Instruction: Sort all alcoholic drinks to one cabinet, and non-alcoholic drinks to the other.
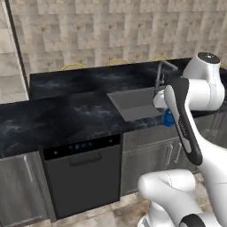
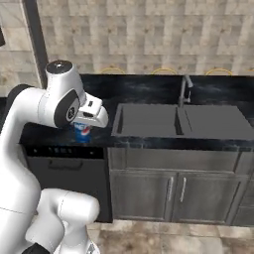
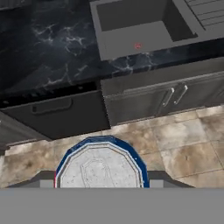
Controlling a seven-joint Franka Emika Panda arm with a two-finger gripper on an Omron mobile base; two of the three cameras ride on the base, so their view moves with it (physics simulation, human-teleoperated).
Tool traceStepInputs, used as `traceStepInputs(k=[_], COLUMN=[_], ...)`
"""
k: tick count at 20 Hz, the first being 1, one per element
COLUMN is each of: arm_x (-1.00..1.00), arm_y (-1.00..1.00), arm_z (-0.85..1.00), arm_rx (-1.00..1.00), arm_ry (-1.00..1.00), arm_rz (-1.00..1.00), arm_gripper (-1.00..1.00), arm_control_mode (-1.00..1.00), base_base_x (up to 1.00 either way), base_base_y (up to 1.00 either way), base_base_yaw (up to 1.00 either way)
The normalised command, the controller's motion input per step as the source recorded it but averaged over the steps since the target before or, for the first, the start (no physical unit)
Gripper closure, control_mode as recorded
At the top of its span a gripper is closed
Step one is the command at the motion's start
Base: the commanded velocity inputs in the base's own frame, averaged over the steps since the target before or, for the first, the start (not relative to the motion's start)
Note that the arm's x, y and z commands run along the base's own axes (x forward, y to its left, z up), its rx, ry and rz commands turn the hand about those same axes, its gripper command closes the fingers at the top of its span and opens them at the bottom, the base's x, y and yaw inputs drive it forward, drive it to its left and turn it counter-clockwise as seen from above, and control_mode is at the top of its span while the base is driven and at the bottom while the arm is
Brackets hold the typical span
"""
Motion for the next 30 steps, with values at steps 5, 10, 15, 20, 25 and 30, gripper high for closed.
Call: traceStepInputs(k=[5,10,15,20,25,30], arm_x=[0.00,0.00,0.00,0.00,0.00,0.00], arm_y=[0.00,0.00,0.00,0.00,0.00,0.00], arm_z=[0.00,0.00,0.00,0.00,0.00,0.00], arm_rx=[0.00,0.00,0.00,0.00,0.00,0.00], arm_ry=[0.00,0.00,0.00,0.00,0.00,0.00], arm_rz=[0.00,0.00,0.00,0.00,0.00,0.00], arm_gripper=[1.00,1.00,1.00,1.00,1.00,1.00], arm_control_mode=[1.00,1.00,1.00,1.00,1.00,1.00], base_base_x=[-0.08,-0.03,-0.01,-0.04,-0.04,0.00], base_base_y=[-0.22,-0.26,-0.29,-0.28,-0.25,-0.15], base_base_yaw=[-0.80,-0.81,-0.81,-0.80,-0.79,-0.76])
